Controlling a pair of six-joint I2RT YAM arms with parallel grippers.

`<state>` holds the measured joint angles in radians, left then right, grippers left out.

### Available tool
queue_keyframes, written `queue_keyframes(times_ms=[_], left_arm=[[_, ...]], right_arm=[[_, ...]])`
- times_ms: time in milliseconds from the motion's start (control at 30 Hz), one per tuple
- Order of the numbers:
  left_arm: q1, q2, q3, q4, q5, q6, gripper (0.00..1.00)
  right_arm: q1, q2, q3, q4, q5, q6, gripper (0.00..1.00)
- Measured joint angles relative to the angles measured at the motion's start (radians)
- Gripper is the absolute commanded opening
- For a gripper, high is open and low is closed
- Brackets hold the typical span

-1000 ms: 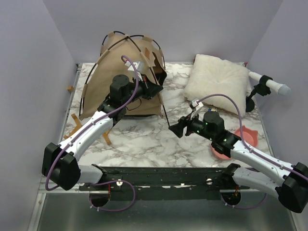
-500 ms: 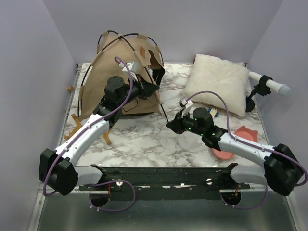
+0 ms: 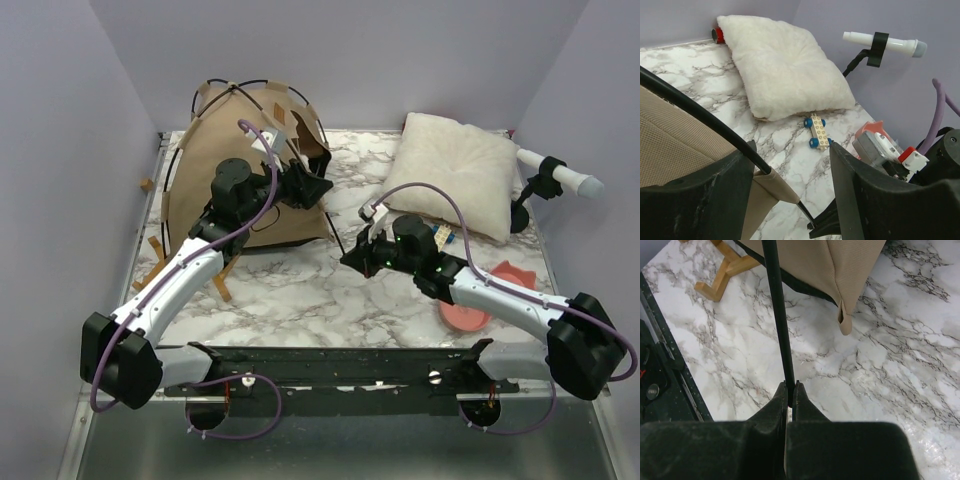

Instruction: Set up the pet tent

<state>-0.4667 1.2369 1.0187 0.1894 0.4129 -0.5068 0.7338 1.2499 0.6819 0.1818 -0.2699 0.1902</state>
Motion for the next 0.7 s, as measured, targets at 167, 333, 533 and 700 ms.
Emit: queue_keyframes(times_ms=[167,333,533,700], left_arm=[[0.001,0.003,-0.002,0.015,0.005,0.007,0.67],[0.001,0.001,-0.029,0.063,0.003,0.010,0.67],[0.001,0.001,-0.046,0.081,0.002,0.024,0.67],[0.001,-0.001,-0.056,0.097,-0.014,0.039,0.67]], right_arm=[[0.000,0.003,0.046,-0.067,0.011,-0.028,0.01],[0.000,0.032,0.085,-0.102,0.031,-0.044,0.01],[0.000,0.074,0.125,-0.119,0.053,-0.050,0.01],[0.000,0.089,0.158,-0.126,0.071,-0.053,0.01]])
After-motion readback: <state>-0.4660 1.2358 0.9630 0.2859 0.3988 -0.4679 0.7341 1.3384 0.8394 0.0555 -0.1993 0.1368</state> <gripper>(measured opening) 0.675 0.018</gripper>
